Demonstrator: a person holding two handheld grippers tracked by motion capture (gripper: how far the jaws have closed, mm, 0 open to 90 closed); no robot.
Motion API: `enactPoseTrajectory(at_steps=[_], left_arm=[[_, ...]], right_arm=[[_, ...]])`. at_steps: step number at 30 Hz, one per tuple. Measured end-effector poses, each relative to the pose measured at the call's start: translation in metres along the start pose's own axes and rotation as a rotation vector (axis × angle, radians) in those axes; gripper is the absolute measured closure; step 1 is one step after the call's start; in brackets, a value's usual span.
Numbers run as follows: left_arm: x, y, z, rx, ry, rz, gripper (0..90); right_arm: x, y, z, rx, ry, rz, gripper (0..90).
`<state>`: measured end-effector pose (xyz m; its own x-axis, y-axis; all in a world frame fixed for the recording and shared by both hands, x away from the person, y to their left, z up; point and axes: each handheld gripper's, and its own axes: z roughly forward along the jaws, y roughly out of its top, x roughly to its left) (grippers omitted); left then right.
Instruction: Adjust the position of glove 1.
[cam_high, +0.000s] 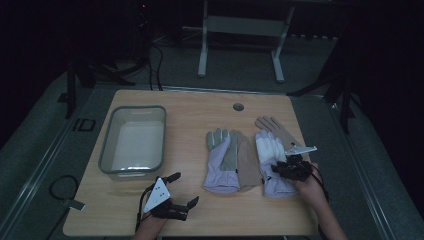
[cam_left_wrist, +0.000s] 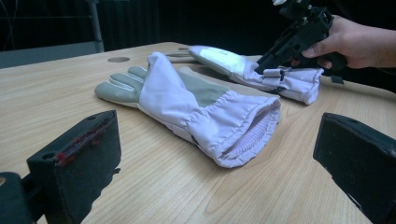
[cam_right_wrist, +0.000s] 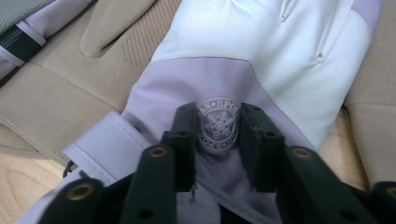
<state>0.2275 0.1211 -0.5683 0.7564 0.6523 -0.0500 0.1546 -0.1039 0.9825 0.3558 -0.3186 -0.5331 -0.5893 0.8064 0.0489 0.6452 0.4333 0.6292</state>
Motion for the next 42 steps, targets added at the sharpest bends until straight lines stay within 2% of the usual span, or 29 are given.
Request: enactPoseTrajectory(at_steps=[7, 9, 14, 17, 20, 22, 28, 34, 36, 42], left_arm=[[0.000, 0.000, 0.000, -0.001, 0.002, -0.001, 0.9], [0.000, 0.000, 0.000, 0.000, 0.002, -0.002, 0.9], [0.000, 0.000, 0.000, 0.001, 0.003, -0.002, 0.9], [0.000, 0.000, 0.000, 0.001, 0.002, -0.002, 0.9], [0.000, 0.000, 0.000, 0.001, 0.003, -0.002, 0.9], [0.000, 0.000, 0.000, 0.001, 0.004, 0.000, 0.9], [0.000, 0.000, 0.000, 0.000, 0.008, 0.000, 0.9], [-0.001, 0.000, 0.000, 0.000, 0.011, 0.008, 0.9], [-0.001, 0.000, 0.000, -0.002, 0.013, 0.008, 0.9], [-0.001, 0.000, -0.001, -0.005, 0.015, 0.008, 0.9]], right_arm=[[0.009, 0.000, -0.007, -0.012, -0.059, -0.005, 78.9], [0.009, 0.000, -0.013, -0.013, -0.055, 0.003, 79.5], [0.007, 0.004, -0.037, -0.070, -0.021, 0.041, 79.6], [0.008, 0.012, -0.055, -0.098, -0.013, 0.056, 79.6], [0.015, 0.023, -0.069, -0.120, -0.040, 0.042, 79.6], [0.020, 0.032, -0.077, -0.135, -0.039, 0.029, 79.6], [0.038, 0.056, -0.089, -0.171, -0.030, 0.025, 79.6], [0.066, 0.074, -0.082, -0.192, -0.005, 0.002, 79.4], [0.076, 0.080, -0.078, -0.188, 0.017, 0.012, 79.4], [0.104, 0.096, -0.062, -0.174, 0.038, 0.037, 79.4]])
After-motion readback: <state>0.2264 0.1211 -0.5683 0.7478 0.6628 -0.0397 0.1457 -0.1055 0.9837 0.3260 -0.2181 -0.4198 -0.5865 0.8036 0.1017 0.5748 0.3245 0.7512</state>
